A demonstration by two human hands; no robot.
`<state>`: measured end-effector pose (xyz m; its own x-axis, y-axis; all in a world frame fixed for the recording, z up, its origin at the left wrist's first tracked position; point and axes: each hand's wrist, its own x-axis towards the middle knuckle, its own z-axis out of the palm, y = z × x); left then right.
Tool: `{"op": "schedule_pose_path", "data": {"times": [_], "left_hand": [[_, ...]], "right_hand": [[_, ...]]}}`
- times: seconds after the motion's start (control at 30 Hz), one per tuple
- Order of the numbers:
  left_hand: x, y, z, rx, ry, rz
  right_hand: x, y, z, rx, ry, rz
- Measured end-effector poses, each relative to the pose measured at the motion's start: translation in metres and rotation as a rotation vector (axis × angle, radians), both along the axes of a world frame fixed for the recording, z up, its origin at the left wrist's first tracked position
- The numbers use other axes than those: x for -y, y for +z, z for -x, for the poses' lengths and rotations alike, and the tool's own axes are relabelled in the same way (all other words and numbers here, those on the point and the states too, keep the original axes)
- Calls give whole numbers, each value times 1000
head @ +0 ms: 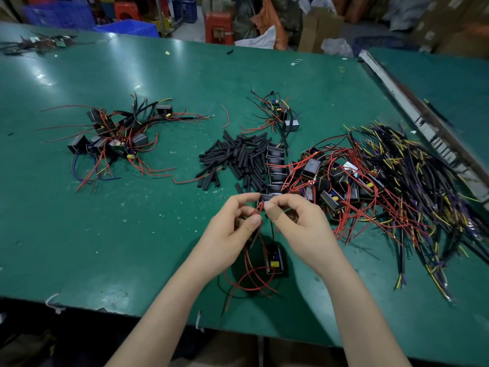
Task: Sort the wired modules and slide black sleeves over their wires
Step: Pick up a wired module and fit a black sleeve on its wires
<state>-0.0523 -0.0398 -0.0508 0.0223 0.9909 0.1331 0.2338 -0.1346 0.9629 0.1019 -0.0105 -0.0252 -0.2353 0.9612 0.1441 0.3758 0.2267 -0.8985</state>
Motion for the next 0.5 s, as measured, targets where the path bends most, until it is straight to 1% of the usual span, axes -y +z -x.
{"op": "schedule_pose_path", "data": {"times": [0.1, 0.17, 0.3, 0.4, 0.5], "left_hand": [[0, 4, 0, 8, 26, 31], [1, 7, 0, -6, 28, 51], [-1, 17, 3, -21, -11, 49], [-4, 22, 2, -24, -8, 45], [-2, 25, 0, 37, 57, 45]], "right_hand": [[-4, 4, -5, 184, 10, -217], [-8, 5, -7, 249, 24, -338], [-12, 5, -10, 273, 39, -394], [-13, 3, -10, 198, 31, -329], [-10, 2, -11, -65, -73, -172]]}}
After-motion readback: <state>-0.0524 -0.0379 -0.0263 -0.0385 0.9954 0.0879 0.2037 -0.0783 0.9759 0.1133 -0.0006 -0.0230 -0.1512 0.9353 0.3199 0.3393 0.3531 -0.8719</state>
